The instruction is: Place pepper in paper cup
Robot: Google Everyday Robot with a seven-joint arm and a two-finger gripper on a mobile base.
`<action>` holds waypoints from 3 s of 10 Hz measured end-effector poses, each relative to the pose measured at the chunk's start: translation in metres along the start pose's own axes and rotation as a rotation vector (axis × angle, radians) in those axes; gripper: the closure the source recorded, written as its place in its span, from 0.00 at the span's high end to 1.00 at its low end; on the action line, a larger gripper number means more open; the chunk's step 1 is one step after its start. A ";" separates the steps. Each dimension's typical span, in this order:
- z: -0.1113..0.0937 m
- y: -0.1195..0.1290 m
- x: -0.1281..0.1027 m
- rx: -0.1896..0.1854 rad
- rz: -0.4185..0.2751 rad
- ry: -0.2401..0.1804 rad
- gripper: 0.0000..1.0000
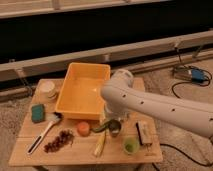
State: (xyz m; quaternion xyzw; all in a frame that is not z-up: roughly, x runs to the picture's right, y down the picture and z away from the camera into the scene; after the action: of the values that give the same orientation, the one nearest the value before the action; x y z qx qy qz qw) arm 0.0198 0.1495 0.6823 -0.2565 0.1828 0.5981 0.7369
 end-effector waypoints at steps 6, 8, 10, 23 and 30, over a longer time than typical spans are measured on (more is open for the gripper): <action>0.020 0.062 0.006 -0.035 -0.129 0.033 0.70; 0.041 0.064 0.005 -0.044 -0.138 0.035 0.70; 0.054 0.063 -0.002 -0.060 -0.152 0.020 0.70; 0.094 0.056 -0.046 -0.070 -0.133 0.005 0.70; 0.108 0.012 -0.058 -0.049 -0.010 0.017 0.70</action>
State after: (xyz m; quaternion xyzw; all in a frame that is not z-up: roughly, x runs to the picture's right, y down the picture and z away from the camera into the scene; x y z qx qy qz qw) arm -0.0087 0.1705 0.8000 -0.2804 0.1731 0.5964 0.7319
